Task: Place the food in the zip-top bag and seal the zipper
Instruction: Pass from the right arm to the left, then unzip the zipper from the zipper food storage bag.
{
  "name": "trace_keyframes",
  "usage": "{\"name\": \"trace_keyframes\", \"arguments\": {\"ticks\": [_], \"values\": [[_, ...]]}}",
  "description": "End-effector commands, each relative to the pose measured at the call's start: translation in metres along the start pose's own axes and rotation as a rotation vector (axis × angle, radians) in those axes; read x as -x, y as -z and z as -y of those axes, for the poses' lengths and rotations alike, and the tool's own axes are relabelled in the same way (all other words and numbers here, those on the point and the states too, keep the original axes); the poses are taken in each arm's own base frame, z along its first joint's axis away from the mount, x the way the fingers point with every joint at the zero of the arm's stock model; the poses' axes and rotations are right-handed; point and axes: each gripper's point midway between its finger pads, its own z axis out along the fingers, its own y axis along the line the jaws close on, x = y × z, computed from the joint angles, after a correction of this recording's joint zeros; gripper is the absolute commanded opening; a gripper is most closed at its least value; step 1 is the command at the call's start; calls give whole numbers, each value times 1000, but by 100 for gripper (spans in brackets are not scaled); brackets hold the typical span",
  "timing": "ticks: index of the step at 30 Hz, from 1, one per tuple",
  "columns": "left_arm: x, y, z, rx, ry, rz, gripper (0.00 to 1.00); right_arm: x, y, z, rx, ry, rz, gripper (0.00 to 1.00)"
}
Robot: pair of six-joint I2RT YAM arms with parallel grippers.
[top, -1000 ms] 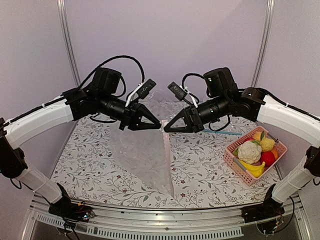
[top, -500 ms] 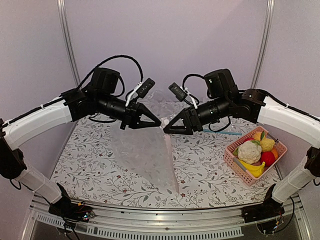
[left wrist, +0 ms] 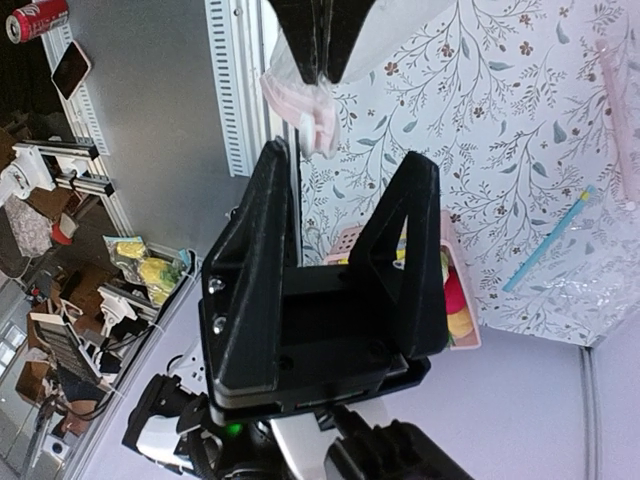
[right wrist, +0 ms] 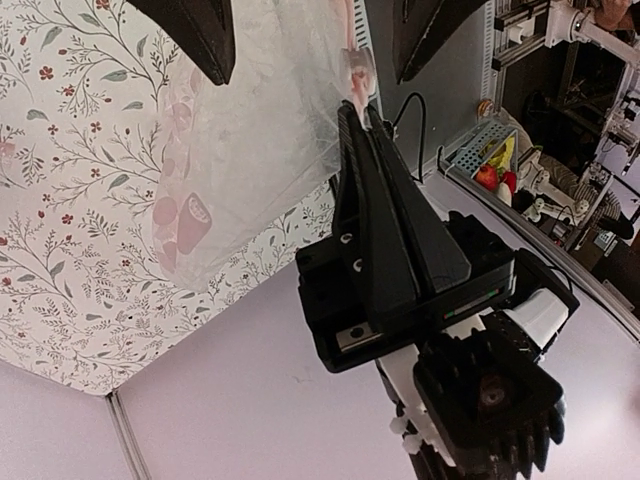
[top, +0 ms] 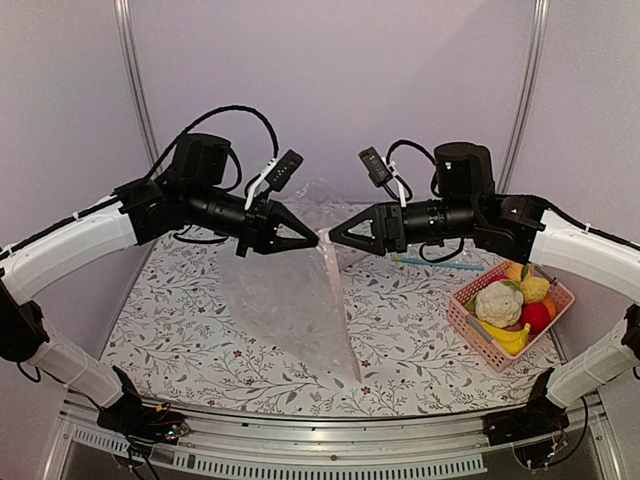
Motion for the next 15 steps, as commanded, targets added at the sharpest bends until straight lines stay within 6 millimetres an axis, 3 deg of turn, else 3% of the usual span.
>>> {"name": "trace_keyframes", "arguments": {"ticks": [1, 6, 15], "values": [[0, 5, -4, 28, 0, 10, 0, 12, -1, -14, 64, -3, 43, 49], [0, 5, -10, 53, 10, 8, 0, 7, -6, -19, 100, -4, 13, 37], [-1, 6, -14, 65, 15, 13, 0, -1, -14, -17, 106, -18, -19, 34]]}}
